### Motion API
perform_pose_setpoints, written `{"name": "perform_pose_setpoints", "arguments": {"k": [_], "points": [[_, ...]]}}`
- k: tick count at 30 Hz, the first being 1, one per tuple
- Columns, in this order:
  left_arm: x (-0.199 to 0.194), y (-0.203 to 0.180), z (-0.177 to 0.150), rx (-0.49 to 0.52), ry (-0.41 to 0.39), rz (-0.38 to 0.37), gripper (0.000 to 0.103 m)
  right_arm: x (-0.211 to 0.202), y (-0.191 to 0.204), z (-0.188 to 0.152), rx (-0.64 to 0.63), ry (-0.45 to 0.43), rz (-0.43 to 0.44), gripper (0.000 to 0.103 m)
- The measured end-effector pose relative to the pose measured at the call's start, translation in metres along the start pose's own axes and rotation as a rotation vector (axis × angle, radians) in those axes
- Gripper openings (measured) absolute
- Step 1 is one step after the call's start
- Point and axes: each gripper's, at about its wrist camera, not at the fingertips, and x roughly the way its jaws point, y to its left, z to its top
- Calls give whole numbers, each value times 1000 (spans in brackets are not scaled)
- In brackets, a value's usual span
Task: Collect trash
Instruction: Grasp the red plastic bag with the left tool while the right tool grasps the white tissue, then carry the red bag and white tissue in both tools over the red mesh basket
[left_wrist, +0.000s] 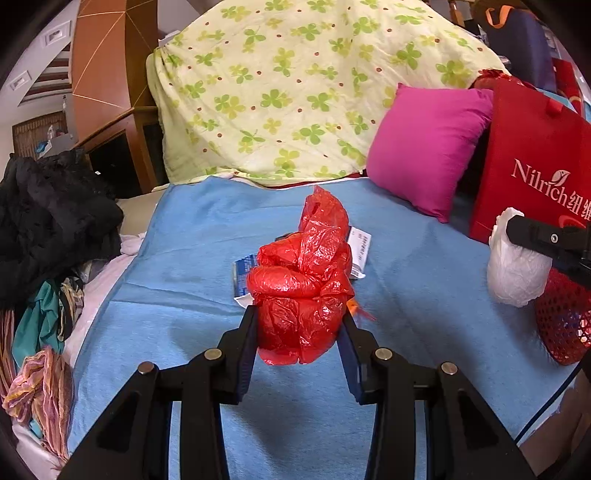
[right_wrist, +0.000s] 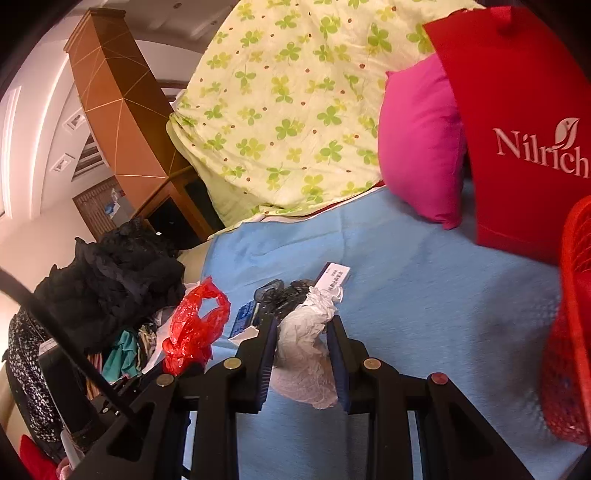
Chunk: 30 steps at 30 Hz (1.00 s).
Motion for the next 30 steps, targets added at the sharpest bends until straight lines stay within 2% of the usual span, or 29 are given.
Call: {"name": "perform_pose_setpoints", "arguments": {"k": [30], "points": [[-3,-31,1,67,-23,-22,43,-17,-10,4,-43,-16,-34,30]]}}
